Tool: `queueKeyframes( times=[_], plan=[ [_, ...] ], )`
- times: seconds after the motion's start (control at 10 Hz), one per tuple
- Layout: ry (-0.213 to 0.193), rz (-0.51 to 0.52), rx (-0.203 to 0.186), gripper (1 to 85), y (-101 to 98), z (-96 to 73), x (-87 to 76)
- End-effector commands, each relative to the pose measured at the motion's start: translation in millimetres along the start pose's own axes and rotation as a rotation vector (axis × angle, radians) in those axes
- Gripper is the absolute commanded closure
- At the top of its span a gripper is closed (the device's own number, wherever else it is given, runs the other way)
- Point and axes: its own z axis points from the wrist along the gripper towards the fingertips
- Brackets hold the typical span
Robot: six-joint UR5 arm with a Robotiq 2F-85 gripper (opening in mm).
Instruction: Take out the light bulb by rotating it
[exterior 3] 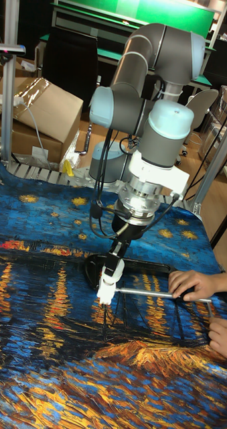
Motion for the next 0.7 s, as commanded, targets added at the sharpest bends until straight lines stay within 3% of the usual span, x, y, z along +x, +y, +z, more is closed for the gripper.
queueKeyframes(
  times=[0.0,0.3,0.6],
  plan=[
    [-0.02,-0.03,-0.006,29.3,-1.0,-0.8,-2.1],
    [-0.02,-0.051,-0.001,17.0,-2.7,-1.5,-1.5],
    [0.011,0.062,-0.053,12.7,12.8,-5.4,12.9]
  ],
)
